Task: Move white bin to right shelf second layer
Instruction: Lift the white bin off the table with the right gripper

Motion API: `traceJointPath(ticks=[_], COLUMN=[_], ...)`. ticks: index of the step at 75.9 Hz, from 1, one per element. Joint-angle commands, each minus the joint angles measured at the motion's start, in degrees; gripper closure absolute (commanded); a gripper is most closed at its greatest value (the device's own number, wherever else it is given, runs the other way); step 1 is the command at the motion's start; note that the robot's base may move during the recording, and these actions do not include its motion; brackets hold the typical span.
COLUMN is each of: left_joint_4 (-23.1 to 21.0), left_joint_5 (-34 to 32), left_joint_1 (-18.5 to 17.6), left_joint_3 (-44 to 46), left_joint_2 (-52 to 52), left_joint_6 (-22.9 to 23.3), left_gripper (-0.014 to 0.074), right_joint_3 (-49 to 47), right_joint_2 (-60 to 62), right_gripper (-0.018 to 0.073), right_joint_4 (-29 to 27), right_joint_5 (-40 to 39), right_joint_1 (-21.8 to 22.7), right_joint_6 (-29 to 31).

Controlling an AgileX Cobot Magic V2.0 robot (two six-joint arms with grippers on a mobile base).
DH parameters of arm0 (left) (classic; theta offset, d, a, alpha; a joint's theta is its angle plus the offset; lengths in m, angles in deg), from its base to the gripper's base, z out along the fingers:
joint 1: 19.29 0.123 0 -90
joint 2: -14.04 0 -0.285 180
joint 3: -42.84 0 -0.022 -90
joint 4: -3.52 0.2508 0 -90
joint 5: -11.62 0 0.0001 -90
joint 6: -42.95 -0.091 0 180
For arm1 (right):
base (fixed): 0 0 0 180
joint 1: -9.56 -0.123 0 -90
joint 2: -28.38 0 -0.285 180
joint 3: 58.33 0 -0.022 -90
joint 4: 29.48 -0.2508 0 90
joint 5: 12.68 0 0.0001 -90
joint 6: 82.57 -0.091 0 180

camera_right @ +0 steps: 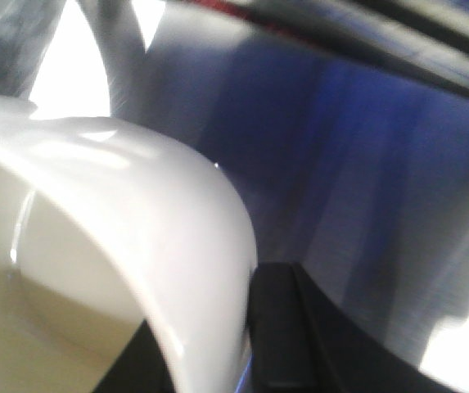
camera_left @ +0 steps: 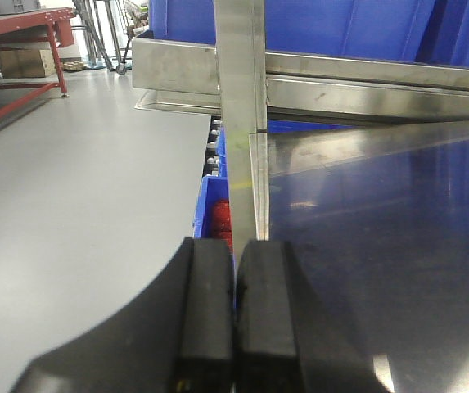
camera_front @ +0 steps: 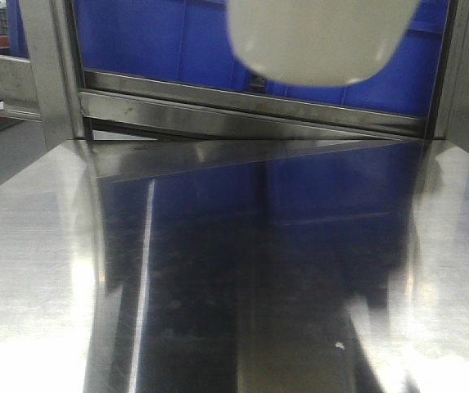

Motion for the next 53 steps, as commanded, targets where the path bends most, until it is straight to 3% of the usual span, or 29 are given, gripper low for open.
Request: traceJointPath(ticks=[1, 24, 53], left_joint_4=[0.0, 0.0, 0.0], left_joint_5=[-5.0, -5.0, -5.0], left_joint_1=[-0.3, -0.3, -0.3], left_joint_3=[-2.1, -2.1, -2.1], left_joint_2=[-0.8, -0.8, -0.8], left_joint_6=[0.2, 0.2, 0.2], left_gripper=[0.0512, 0.0512, 0.0512], right_joint_3=[1.2, 18.5, 35.6], right_joint_2=[6.0, 23.8, 38.0], right_gripper=[0.0503, 0.0503, 0.0503], right_joint_4=[0.4, 0.1, -0.3], right_joint_5=[-5.5, -11.6, -17.7], right_joint_1=[2.8, 11.4, 12.8], right_joint_6=[0.2, 0.2, 0.2])
